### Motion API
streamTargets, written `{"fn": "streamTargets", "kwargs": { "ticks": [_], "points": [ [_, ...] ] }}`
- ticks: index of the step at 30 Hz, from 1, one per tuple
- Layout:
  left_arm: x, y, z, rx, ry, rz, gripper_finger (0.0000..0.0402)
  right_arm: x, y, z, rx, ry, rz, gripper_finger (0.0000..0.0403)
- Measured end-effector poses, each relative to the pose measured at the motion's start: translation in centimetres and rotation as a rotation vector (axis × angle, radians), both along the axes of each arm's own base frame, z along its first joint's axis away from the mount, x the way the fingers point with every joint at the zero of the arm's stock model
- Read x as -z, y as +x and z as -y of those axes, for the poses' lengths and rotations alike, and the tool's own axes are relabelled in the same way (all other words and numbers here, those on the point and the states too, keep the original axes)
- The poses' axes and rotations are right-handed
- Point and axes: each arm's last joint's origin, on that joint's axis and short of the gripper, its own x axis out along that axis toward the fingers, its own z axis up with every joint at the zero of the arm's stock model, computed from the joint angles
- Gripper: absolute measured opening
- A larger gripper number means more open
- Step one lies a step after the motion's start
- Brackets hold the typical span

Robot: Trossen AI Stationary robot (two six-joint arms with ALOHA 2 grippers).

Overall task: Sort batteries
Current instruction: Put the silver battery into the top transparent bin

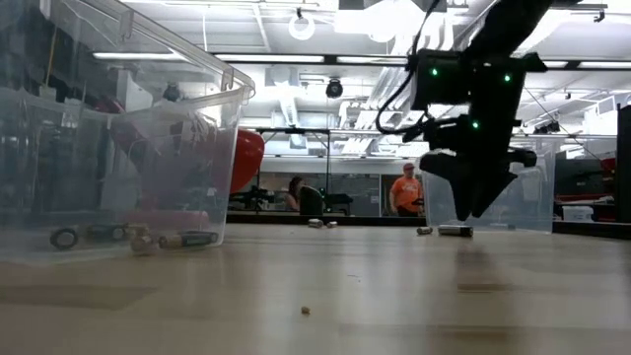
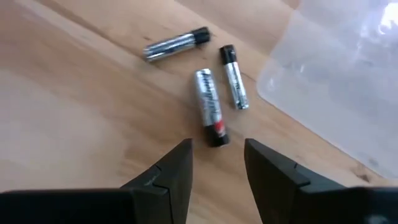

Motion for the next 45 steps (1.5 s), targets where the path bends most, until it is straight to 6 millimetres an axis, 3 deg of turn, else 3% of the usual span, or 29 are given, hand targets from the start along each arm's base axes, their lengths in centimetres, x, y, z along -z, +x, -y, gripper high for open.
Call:
{"fn": "streamTargets", "kwargs": {
  "ticks": [8, 18, 27, 32, 38, 45],
  "points": [
    [0.0, 0.1, 0.0, 0.0, -0.009, 0.005, 0.0227, 2.0, -0.8, 1.9, 0.011, 0.05, 0.069, 0.0137],
    [0.0, 0.1, 0.0, 0.0, -0.018, 0.013, 0.0227, 2.0, -0.4, 1.8, -0.055, 0.082, 0.108, 0.0135],
    [0.3, 0.0, 0.0, 0.0, -0.025, -0.014, 0.0227, 1.8, 1.0, -1.1, -0.209, 0.199, 0.205, 0.0077],
    [0.4, 0.0, 0.0, 0.0, -0.026, -0.023, 0.0227, 0.2, 2.6, -2.5, -0.274, 0.203, 0.269, 0.0066],
    [0.4, 0.0, 0.0, 0.0, -0.027, -0.028, 0.0227, -2.5, 4.3, -0.2, -0.149, 0.013, 0.347, 0.007],
    [0.5, 0.0, 0.0, 0.0, -0.028, -0.039, 0.0227, -3.1, 4.3, 2.2, -0.365, 0.013, 0.26, 0.0126]
  ]
}}
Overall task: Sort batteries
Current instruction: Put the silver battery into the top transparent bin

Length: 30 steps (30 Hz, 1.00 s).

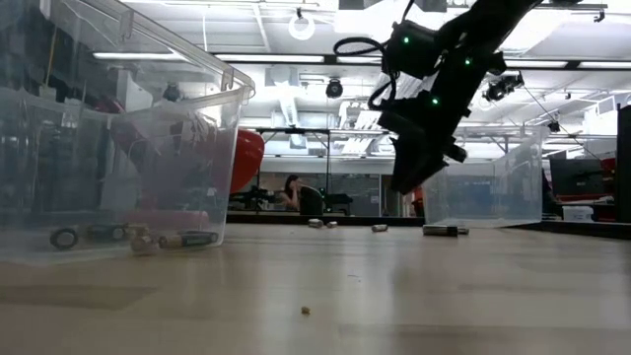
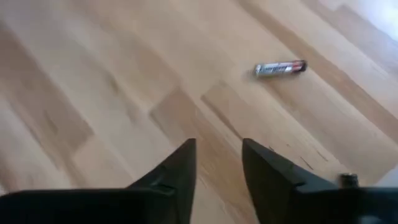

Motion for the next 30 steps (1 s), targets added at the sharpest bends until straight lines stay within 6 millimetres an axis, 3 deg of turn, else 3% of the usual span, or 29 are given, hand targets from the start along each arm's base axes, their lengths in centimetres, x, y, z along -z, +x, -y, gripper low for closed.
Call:
{"fn": "streamTargets", "kwargs": {
  "ticks": [7, 15, 20, 25, 30],
  "points": [
    [0.0, 0.0, 0.0, 0.0, 0.0, 0.001, 0.0227, 0.0, -0.3, 0.6, -0.249, 0.018, -0.072, 0.0199],
    [0.0, 0.0, 0.0, 0.0, -0.001, 0.003, 0.0227, -1.7, 0.8, -0.7, -0.635, -0.098, -0.1, 0.0194],
    [0.0, 0.0, 0.0, -0.002, -0.027, 0.025, 0.0227, -1.4, 1.3, 1.3, -0.68, -0.035, -0.348, 0.0183],
    [0.0, 0.1, 0.0, -0.003, -0.036, 0.03, 0.0227, 0.3, 4.2, 4.2, -0.693, 0.113, -0.628, 0.0175],
    [0.2, 0.3, -0.1, -0.004, -0.051, 0.033, 0.0227, 2.4, 7.7, 5.3, -0.764, 0.119, -0.78, 0.0174]
  ]
}}
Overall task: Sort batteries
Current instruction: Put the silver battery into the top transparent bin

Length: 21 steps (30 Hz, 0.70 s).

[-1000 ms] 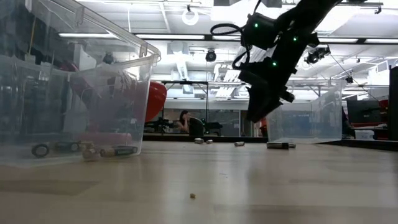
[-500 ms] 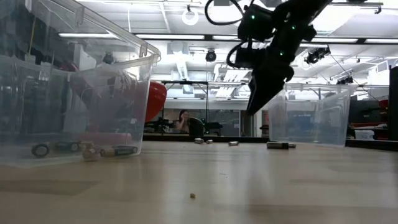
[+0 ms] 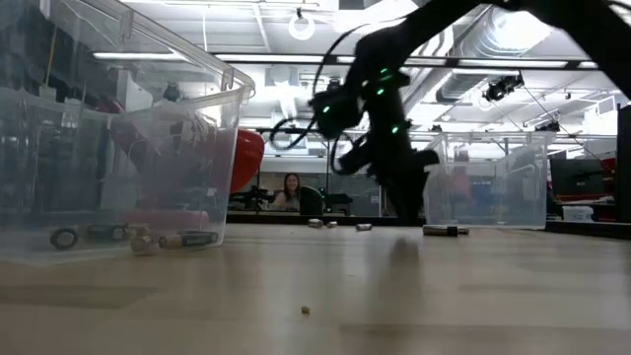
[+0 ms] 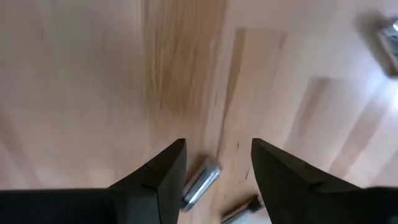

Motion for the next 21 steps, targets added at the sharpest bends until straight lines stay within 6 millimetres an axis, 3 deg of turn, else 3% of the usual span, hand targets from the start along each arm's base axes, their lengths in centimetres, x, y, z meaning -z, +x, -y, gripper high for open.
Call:
{"fn": "streamTargets", "kwargs": {
  "ticks": [7, 18, 21],
  "points": [
    [0.1, 0.0, 0.0, 0.002, -0.006, -0.003, 0.0227, 1.6, 0.6, 0.4, -0.025, 0.023, -0.197, 0.0174],
    [0.5, 0.0, 0.1, 0.002, -0.015, -0.054, 0.0227, 3.6, -1.1, -0.1, 0.032, 0.077, -0.257, 0.0173],
    [0.7, 0.0, 0.1, 0.002, -0.018, -0.069, 0.0227, 4.2, -1.3, -0.6, 0.047, 0.088, -0.254, 0.0156]
  ]
}}
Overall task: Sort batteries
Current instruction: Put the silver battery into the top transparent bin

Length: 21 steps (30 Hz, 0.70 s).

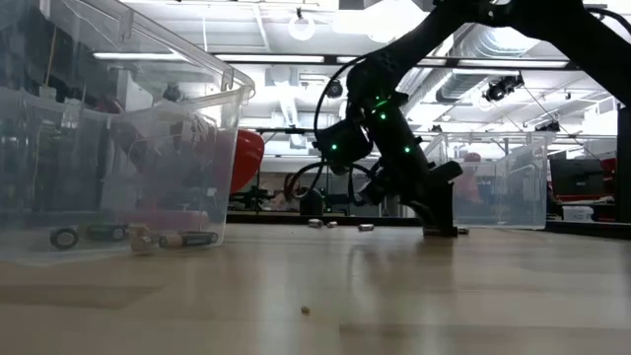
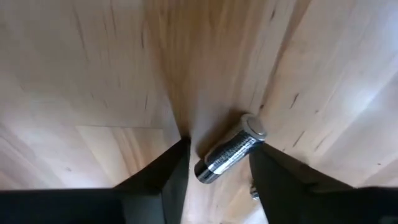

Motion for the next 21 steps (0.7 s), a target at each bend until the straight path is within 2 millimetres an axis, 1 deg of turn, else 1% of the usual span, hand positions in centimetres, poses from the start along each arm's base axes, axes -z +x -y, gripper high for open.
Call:
{"fn": "streamTargets", "kwargs": {
  "ticks": [2, 5, 6, 7, 9, 11, 13, 15, 17, 19, 21],
  "points": [
    [0.0, 0.0, 0.0, 0.0, 0.0, -0.004, 0.0227, 0.0, 0.2, -0.6, -0.017, -0.003, -0.002, 0.012],
    [0.0, 0.0, 0.0, 0.0, 0.0, -0.003, 0.0227, -0.8, 1.2, -1.7, -0.04, -0.014, 0.007, 0.0037],
    [0.0, 0.0, 0.0, 0.0, 0.0, -0.004, 0.0227, -1.3, 1.8, -1.9, -0.039, -0.006, 0.032, 0.0024],
    [0.0, 0.0, 0.0, 0.0, 0.0, -0.004, 0.0227, -2.0, 2.5, -2.1, -0.043, -0.005, 0.073, 0.0022],
    [0.0, 0.0, 0.0, 0.0, 0.0, -0.004, 0.0227, -4.4, 3.7, -2.3, -0.052, -0.017, 0.167, 0.0033],
    [0.0, 0.0, 0.0, 0.0, 0.001, -0.005, 0.0227, -7.6, 4.1, -2.3, -0.046, -0.041, 0.242, 0.0038],
    [0.1, 0.0, 0.0, 0.0, 0.0, -0.008, 0.0227, -11.4, 4.1, -1.4, -0.008, -0.119, 0.353, 0.0032],
    [0.1, 0.0, 0.0, 0.0, -0.001, -0.012, 0.0227, -14.9, 3.4, -0.3, 0.044, -0.211, 0.437, 0.0021],
    [0.2, 0.0, 0.0, 0.001, -0.002, -0.02, 0.0227, -18.3, 1.7, 0.9, 0.122, -0.303, 0.502, 0.0019],
    [0.3, 0.0, 0.0, 0.001, -0.004, -0.029, 0.0227, -21.1, -0.6, 2.2, 0.227, -0.384, 0.549, 0.0019],
    [0.4, 0.0, 0.0, 0.001, -0.006, -0.038, 0.0227, -23.0, -3.3, 3.3, 0.34, -0.445, 0.562, 0.0023]
  ]
}}
